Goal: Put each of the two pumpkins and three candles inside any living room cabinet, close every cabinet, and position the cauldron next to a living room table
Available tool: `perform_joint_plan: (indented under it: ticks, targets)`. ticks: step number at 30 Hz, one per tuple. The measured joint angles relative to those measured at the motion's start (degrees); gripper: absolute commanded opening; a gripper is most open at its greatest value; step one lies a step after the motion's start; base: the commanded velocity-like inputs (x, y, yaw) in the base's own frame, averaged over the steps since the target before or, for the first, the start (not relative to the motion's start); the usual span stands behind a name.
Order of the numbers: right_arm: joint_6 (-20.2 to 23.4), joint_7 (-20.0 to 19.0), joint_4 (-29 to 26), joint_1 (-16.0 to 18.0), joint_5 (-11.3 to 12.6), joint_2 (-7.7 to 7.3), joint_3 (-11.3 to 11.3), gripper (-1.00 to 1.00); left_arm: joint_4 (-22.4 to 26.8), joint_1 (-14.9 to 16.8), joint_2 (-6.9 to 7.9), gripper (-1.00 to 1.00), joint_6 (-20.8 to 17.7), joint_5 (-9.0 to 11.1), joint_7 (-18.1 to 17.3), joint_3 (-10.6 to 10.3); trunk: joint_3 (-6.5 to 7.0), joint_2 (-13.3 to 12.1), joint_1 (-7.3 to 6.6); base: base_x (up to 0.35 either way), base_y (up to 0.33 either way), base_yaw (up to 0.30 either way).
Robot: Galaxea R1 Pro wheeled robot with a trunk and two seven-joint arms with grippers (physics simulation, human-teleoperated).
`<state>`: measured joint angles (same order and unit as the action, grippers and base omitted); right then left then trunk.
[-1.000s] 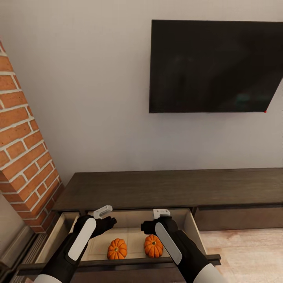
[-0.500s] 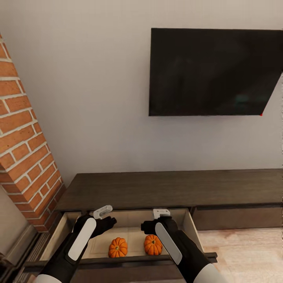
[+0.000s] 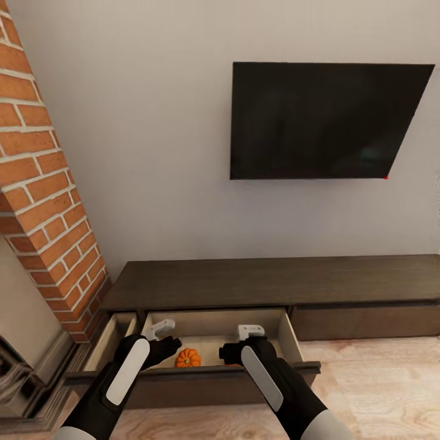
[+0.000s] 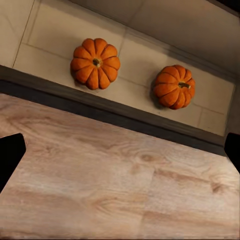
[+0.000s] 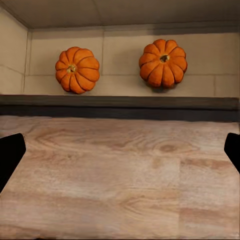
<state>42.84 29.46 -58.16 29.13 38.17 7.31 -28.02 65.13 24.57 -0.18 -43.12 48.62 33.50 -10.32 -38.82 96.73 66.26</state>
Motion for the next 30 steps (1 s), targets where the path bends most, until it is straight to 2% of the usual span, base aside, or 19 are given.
perform_joint_plan:
  ticks: [19, 30]
  targets:
    - [0.00, 0.00, 0.04, 0.00, 0.00, -0.04, 0.00, 1.00, -0.06, 0.00, -0.09, 1.00, 0.00, 0.00, 0.01, 0.00, 3.41, -7.62, -4.18, -0.330, 0.000, 0.000]
    - [0.00, 0.00, -0.02, 0.00, 0.00, -0.08, 0.00, 1.00, -0.01, 0.00, -0.09, 1.00, 0.00, 0.00, 0.01, 0.00, 5.39, -12.04, -6.60, -0.148, 0.000, 0.000]
